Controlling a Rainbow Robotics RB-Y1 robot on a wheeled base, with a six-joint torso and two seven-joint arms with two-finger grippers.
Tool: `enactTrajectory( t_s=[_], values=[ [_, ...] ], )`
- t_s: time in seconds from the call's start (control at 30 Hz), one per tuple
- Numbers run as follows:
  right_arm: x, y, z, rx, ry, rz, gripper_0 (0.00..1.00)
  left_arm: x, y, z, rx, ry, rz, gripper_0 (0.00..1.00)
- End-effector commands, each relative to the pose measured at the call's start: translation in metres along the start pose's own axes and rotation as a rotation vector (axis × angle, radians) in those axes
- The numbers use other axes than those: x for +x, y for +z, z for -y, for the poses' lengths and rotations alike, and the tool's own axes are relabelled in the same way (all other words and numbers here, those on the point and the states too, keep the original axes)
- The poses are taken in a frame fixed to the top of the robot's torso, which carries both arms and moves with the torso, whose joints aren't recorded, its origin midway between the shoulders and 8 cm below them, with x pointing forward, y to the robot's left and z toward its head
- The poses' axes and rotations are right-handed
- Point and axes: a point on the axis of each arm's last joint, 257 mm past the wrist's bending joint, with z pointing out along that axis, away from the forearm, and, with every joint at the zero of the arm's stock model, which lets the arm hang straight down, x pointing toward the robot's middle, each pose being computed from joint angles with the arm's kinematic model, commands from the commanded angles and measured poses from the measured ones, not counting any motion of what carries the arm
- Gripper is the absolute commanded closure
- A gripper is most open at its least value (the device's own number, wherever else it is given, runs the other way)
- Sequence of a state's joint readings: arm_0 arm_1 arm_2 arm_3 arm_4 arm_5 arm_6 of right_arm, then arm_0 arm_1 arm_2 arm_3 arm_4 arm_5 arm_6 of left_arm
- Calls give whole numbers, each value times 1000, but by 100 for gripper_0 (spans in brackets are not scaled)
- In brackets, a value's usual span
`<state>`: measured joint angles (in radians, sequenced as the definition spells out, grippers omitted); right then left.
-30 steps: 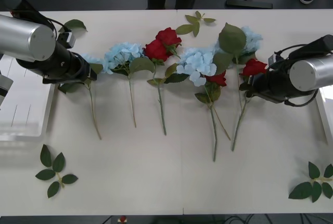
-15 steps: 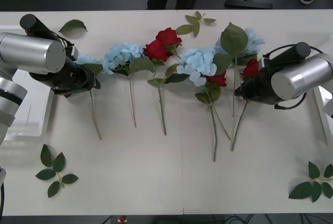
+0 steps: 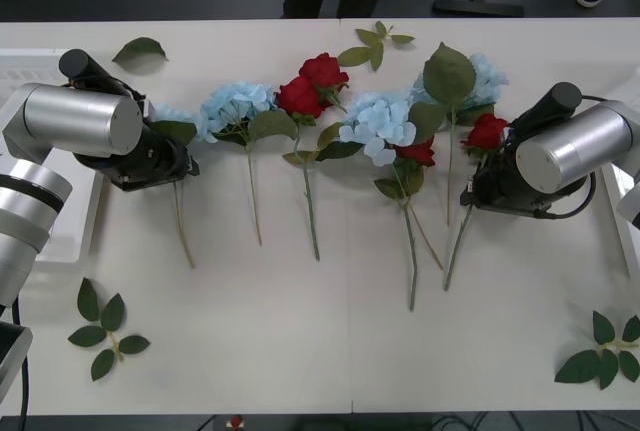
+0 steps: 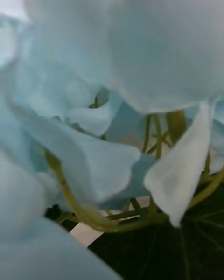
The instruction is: Place the red flowers into the right box and the blue flowers into the left box. If a person shows an open palm, hand one flower to the person first, then continue sorting.
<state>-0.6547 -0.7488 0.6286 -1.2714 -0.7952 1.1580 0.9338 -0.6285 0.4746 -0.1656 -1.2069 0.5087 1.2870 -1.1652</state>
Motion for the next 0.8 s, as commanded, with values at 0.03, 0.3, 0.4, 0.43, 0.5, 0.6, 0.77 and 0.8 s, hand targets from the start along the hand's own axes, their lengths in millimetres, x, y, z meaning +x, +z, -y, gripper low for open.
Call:
enactTrajectory(
  t_s=[0.03,0.3,0.4,0.43,0.5,0.6,0.77,0.8],
  values=[
    [0,-5,-2,-12,52,3,67,-4,-1,3,-10,-34,21,0],
    [1,-5,-1,-8,49,-2,100,0,4,7,-25,-31,27,40],
    [1,-5,-1,-5,46,-1,100,0,4,6,-30,-28,27,70],
    [0,-5,0,-3,45,2,100,0,4,6,-32,-27,27,77],
    [-1,-5,1,3,41,5,100,1,5,6,-36,-16,26,91],
    [-4,-7,2,8,31,16,100,2,6,7,-38,-3,26,100],
    [-10,-23,5,19,19,12,100,3,6,7,-38,-3,24,100],
    [-13,-31,8,27,18,8,100,3,6,7,-38,-3,24,100]
  ],
)
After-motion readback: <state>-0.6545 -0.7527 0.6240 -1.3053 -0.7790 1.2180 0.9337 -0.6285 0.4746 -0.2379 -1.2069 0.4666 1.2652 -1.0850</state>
